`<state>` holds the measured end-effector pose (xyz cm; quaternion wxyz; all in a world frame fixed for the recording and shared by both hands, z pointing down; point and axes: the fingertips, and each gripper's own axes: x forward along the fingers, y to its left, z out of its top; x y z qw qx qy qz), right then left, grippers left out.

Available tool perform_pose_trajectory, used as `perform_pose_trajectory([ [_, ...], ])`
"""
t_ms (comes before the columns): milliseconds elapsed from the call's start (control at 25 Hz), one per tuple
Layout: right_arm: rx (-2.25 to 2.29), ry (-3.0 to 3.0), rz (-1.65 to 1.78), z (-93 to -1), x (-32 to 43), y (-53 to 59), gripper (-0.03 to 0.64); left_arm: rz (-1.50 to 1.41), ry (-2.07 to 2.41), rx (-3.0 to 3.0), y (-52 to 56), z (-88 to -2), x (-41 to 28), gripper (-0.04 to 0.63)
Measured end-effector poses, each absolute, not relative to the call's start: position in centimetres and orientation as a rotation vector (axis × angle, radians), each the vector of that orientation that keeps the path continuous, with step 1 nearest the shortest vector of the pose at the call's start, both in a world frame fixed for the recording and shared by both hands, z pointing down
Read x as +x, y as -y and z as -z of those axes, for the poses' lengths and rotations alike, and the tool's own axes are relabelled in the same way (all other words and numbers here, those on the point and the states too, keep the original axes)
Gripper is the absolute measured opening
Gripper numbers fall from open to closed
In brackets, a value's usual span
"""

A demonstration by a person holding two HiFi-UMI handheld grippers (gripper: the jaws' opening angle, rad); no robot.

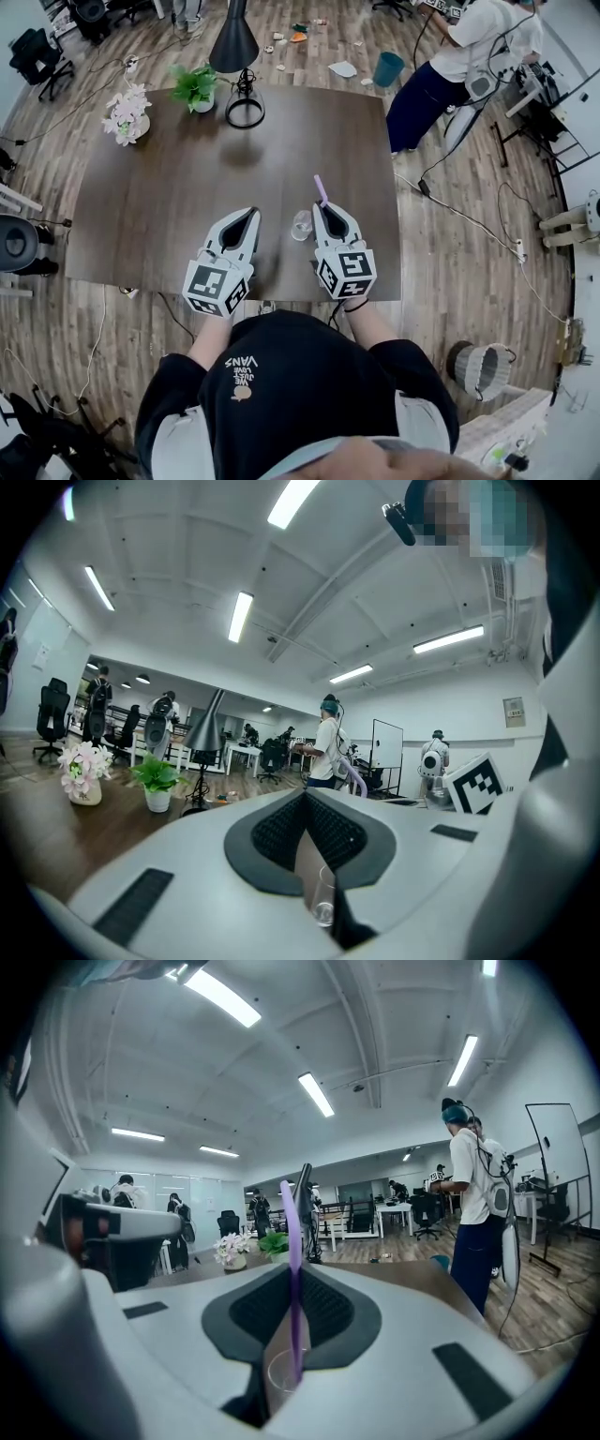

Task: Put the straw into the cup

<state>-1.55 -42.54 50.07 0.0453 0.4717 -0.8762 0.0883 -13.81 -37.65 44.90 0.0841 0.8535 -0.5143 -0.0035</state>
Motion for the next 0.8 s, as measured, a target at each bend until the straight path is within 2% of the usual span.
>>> perform_pose_trajectory([
  [240,1.44,2.672,-0.352,-51.1,-2.2,42.5,0.051,0.018,1.536,2.531,37.4,-45.3,-14.4,0.009],
  [320,1.439,2.687,-0.352,-50.8,-2.3,42.4,0.164,0.021,1.531,2.531,37.3,-45.4,-14.3,0.009],
  [800,1.436,2.72,-0.318,-49.1,-2.1,40.7,0.17,0.031,1.499,2.542,36.5,-45.5,-13.5,0.009],
])
